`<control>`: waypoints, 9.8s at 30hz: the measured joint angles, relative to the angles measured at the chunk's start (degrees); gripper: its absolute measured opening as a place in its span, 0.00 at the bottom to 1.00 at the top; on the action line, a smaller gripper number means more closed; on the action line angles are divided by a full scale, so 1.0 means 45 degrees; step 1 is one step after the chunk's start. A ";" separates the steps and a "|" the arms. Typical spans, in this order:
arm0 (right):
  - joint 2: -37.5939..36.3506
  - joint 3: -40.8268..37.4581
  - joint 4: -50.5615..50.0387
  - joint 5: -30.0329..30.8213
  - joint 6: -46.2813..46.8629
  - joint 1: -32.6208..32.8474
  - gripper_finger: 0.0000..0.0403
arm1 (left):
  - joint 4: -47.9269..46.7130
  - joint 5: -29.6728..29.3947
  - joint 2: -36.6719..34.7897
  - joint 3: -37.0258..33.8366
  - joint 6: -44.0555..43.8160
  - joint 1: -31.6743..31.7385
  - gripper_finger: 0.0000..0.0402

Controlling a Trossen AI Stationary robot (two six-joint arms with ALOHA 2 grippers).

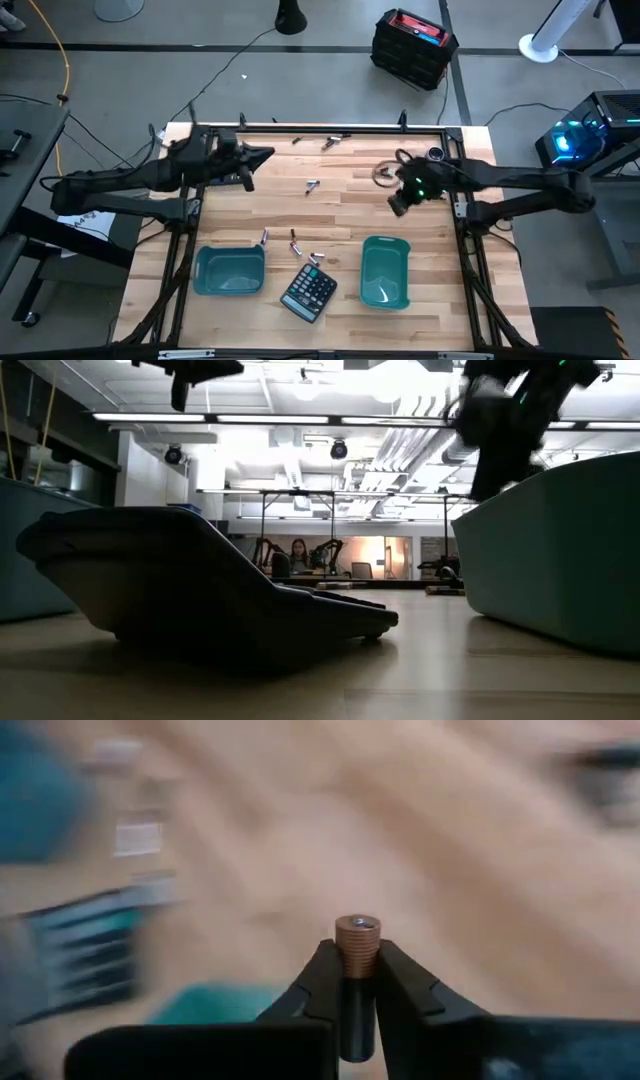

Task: Sort batteries
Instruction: Put the black battery into the dark green bin

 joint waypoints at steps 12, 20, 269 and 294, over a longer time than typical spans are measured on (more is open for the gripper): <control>0.1524 0.0010 0.2649 -0.0610 0.4541 0.5949 0.25 | -0.3373 0.0621 0.2166 0.1247 0.0060 0.0567 0.15; 0.2597 0.0015 0.1918 -0.0774 0.3478 0.4789 0.42 | -0.3647 0.0860 0.2345 0.1247 0.0063 0.0560 0.24; 0.7406 1.5018 -0.5735 0.2788 -0.7453 -0.1601 0.06 | -0.9765 0.4897 1.3989 1.0451 0.5110 0.5301 0.02; 0.4622 1.5023 -0.5993 0.3996 -0.6014 -0.2094 0.06 | -0.0603 0.4883 1.4437 0.8418 0.3188 -0.1581 0.33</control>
